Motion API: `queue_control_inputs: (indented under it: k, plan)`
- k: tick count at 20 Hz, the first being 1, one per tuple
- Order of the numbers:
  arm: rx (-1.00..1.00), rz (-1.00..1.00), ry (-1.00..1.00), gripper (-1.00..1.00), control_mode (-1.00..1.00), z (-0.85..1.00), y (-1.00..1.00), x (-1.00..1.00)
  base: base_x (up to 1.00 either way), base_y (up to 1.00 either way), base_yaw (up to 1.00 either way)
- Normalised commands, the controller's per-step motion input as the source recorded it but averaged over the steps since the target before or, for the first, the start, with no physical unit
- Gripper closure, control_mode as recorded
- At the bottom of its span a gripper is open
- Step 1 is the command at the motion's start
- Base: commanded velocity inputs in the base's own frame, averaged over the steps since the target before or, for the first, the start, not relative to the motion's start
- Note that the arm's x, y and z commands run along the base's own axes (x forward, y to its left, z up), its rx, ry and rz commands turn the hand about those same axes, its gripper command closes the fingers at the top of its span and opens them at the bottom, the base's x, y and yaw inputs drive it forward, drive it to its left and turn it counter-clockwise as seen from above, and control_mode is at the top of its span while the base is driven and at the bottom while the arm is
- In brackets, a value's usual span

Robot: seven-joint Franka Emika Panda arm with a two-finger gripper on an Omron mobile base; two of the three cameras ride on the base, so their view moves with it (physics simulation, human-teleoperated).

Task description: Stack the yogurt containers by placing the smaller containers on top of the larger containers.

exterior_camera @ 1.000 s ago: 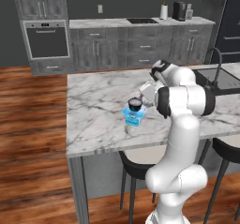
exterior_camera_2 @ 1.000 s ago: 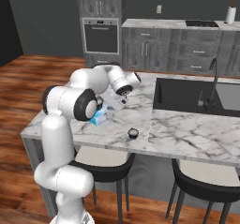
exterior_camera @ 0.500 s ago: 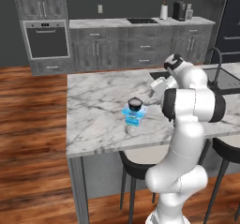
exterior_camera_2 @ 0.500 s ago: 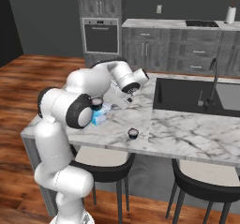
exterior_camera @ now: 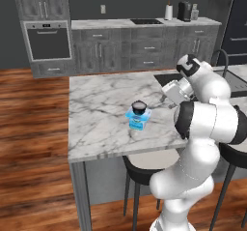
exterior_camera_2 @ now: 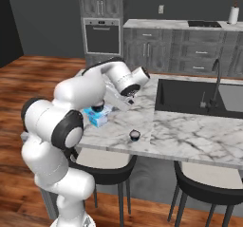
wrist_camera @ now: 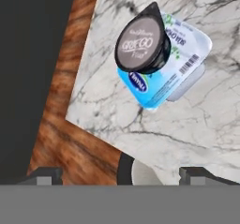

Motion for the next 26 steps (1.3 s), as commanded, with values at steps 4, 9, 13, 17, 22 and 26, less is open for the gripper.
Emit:
queue_control_inputs:
  k: [4,9,13,17,22,26]
  plan:
    - [-0.09,0.00,0.00,-1.00,-1.00,0.26,0.00,-0.58,0.00,0.00,0.00]
    - [-0.06,0.00,0.00,-1.00,-1.00,0.26,-0.11,-0.59,0.00,0.00,0.00]
    - [0.00,0.00,0.00,-1.00,-1.00,0.03,-0.26,-0.59,0.00,0.00,0.00]
    - [0.00,0.00,0.03,-1.00,-1.00,0.00,-0.15,-0.43,0.00,0.00,0.00]
    - [-0.01,-0.01,0.12,-1.00,-1.00,0.00,-0.07,-0.34,0.00,0.00,0.00]
    - [-0.08,0.00,0.13,-1.00,-1.00,0.00,-0.01,-0.16,0.00,0.00,0.00]
